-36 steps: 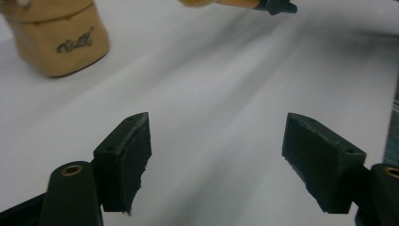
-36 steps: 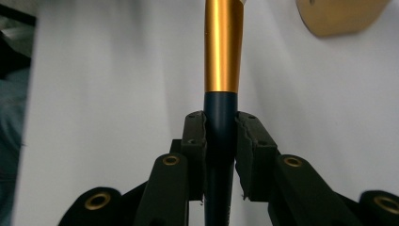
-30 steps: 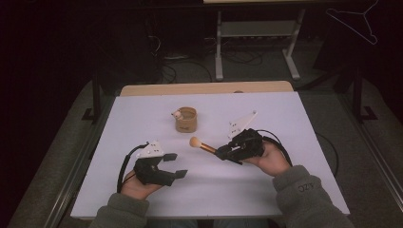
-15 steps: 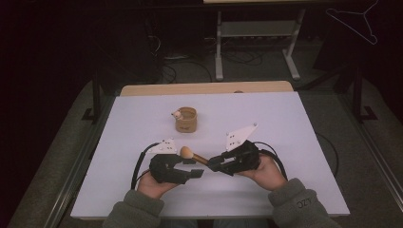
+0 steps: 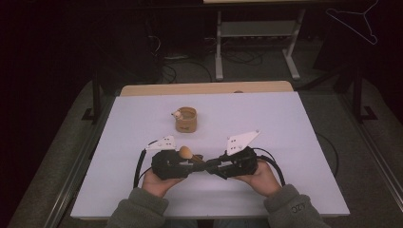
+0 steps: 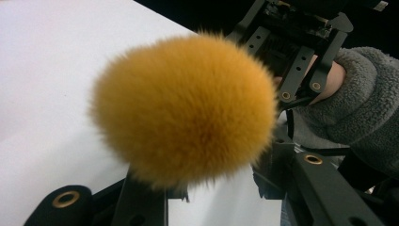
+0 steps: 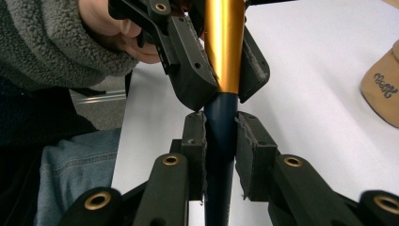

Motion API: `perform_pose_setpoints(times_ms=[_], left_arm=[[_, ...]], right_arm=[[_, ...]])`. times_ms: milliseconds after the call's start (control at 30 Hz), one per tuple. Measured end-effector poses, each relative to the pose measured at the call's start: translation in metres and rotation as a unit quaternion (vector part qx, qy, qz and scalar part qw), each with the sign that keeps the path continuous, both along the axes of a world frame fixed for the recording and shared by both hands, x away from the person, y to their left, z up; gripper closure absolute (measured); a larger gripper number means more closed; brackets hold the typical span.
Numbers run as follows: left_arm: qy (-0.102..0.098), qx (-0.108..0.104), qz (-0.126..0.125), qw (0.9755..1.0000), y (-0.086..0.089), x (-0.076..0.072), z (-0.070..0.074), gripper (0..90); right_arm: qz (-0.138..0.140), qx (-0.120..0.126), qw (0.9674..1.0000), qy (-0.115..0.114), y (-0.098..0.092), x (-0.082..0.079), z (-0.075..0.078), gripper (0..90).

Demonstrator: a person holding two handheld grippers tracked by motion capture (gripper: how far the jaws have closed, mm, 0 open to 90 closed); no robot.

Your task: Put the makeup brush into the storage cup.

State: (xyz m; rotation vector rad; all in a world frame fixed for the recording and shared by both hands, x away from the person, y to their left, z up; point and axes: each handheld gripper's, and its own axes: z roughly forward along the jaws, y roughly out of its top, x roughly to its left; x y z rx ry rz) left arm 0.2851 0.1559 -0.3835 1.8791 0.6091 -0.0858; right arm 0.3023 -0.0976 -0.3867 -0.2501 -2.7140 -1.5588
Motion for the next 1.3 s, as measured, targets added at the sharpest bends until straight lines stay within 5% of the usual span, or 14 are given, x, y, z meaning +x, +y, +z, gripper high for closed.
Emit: perform_pose_setpoints(times_ms=[233, 433, 500, 600, 767, 1300], left_arm=[[0.008, -0.008, -0.002, 0.9999, -0.001, 0.001, 0.004, 69.3], [-0.01, 0.022, -0.002, 0.9997, -0.006, 0.001, 0.012, 70.1], [-0.016, 0.032, 0.003, 0.9993, -0.008, 0.0, 0.014, 70.3], [-0.029, 0.055, 0.007, 0.998, -0.008, 0.003, 0.02, 70.3], [-0.037, 0.072, 0.013, 0.9966, -0.007, 0.005, 0.025, 70.4], [-0.032, 0.094, 0.025, 0.9948, -0.003, 0.021, 0.033, 70.4]], right_arm=[[-0.005, 0.0, 1.0, -0.002, -0.001, -0.002, -0.002, 73.5], [-0.012, 0.0, 0.9999, -0.005, 0.0, -0.002, -0.002, 72.3], [-0.014, -0.005, 0.9999, 0.007, 0.0, -0.001, -0.003, 64.3], [-0.02, -0.023, 0.9993, 0.023, -0.002, -0.002, -0.006, 60.9], [-0.041, -0.02, 0.9984, 0.034, -0.015, -0.003, -0.011, 57.7], [-0.1, -0.03, 0.9934, 0.048, -0.05, -0.005, -0.011, 45.0]])
